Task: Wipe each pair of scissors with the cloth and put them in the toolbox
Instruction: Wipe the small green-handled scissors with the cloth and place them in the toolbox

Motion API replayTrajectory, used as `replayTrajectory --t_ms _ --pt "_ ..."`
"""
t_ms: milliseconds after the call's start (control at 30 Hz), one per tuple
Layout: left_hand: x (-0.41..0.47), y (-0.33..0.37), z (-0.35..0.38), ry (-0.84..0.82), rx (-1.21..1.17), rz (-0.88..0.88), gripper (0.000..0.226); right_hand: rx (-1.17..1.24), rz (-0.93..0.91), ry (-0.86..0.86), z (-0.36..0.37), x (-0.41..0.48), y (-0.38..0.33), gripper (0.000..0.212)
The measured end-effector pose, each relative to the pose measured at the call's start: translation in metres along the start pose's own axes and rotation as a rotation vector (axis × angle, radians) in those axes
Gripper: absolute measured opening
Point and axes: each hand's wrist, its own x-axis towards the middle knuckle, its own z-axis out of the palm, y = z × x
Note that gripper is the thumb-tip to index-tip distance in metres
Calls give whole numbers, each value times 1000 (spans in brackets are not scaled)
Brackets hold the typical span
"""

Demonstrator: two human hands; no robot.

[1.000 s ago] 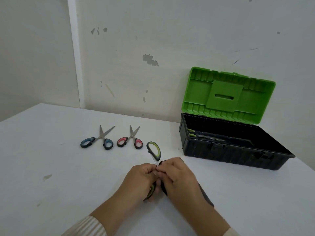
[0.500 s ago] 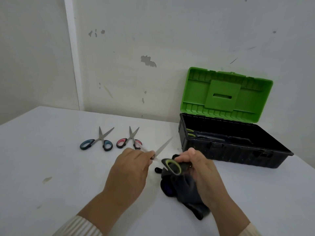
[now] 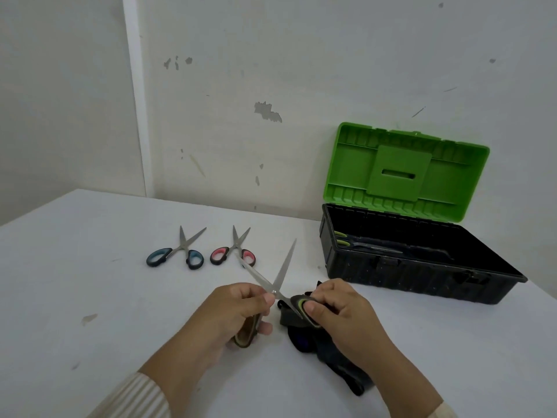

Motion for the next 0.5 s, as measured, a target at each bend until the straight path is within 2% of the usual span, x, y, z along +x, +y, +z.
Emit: replayTrajectory --t_ms 100,200,267,300,367,433,500 --pt "-1 0 0 -18 -4 -7 28 27 -32 51 -2 0 2 13" --pt "-4 0 4 -13 88 -7 19 -37 -21 245 -11 3 8 12" --pt "-5 -2 8 -33 127 0 19 -123 -90 362 -12 4 7 16" --pt "-6 -3 11 -44 134 14 20 -141 -151 365 -7 2 3 20" --pt "-7 -6 15 -55 150 46 24 -142 -255 240 11 -2 -8 28" --pt "-6 -7 17 -38 198 82 28 -188 -296 155 25 0 -11 23" --pt "-5 -9 18 -32 223 115 30 -140 -233 233 27 7 -7 30"
